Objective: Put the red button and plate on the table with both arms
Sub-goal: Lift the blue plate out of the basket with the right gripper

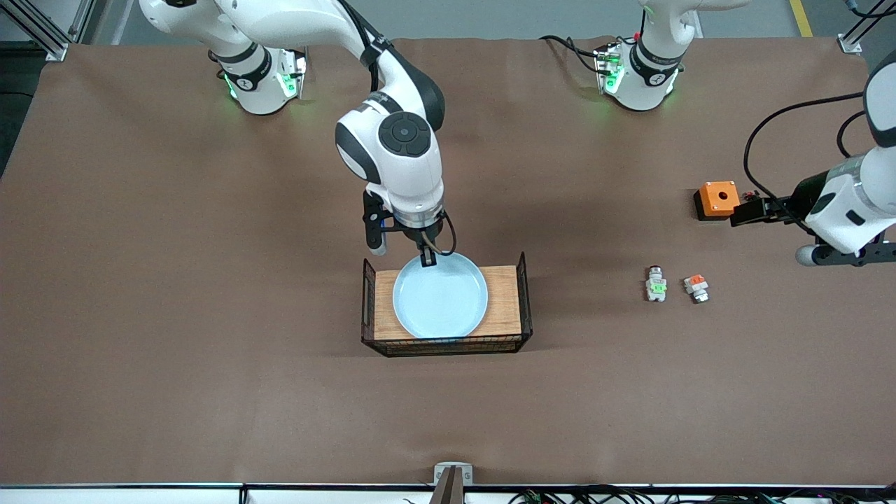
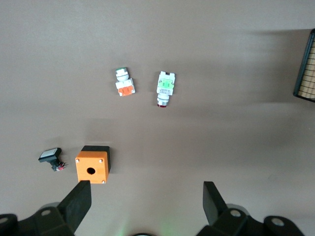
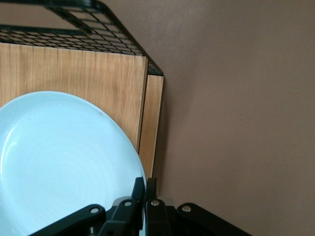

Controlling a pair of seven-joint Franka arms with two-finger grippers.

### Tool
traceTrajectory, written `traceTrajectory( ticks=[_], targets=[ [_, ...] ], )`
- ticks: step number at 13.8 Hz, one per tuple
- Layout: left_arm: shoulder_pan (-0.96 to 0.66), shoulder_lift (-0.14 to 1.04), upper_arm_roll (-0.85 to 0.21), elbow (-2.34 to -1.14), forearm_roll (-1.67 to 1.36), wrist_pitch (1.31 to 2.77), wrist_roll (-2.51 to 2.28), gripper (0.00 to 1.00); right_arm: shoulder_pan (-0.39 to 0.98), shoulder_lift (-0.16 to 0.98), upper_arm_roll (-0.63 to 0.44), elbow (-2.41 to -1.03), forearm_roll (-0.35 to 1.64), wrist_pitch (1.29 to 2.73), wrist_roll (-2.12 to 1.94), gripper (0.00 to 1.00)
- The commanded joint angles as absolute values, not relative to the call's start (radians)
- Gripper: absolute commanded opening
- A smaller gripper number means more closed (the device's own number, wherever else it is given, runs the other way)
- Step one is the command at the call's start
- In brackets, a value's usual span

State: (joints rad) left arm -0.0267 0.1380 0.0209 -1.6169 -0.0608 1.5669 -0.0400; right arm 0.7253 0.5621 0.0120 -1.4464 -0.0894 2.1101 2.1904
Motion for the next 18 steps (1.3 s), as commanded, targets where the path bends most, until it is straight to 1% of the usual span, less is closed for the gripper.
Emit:
traceTrajectory(
  ticks=[1,4,6,9,12,14,16,18],
  targets=[
    [-0.029,0.115,0.018,-1.612,-0.074,1.539,-0.044,1.00,0.753,0.537,0.005,-1.428,-0.110,2.056,2.214,0.04],
    [-0.029,0.114,0.020,-1.611,-0.068,1.525,-0.041,1.00,0.775,0.496,0.006,-1.427,-0.109,1.975,2.210,0.04],
    [-0.031,0.117,0.020,-1.599,-0.066,1.525,-0.040,1.00,0.775,0.447,0.011,-1.427,-0.109,1.912,2.204,0.03],
    [-0.025,0.150,0.020,-1.494,-0.075,1.480,-0.038,1.00,0.773,0.344,0.025,-1.427,-0.106,1.795,2.128,0.03],
    [-0.037,0.150,0.020,-1.462,-0.061,1.450,-0.040,1.00,0.758,0.217,0.020,-1.428,-0.103,1.653,1.961,0.01],
    [-0.038,0.143,0.017,-1.445,-0.058,1.434,-0.037,1.00,0.697,0.129,0.009,-1.428,-0.039,1.553,1.760,0.01],
    [-0.037,0.130,0.005,-1.442,-0.060,1.393,-0.031,1.00,0.582,0.043,0.008,-1.431,0.011,1.453,1.521,0.01],
    [-0.029,0.100,-0.006,-1.450,-0.061,1.388,-0.028,1.00,0.475,-0.003,0.006,-1.436,0.012,1.372,1.279,0.01]
  ],
)
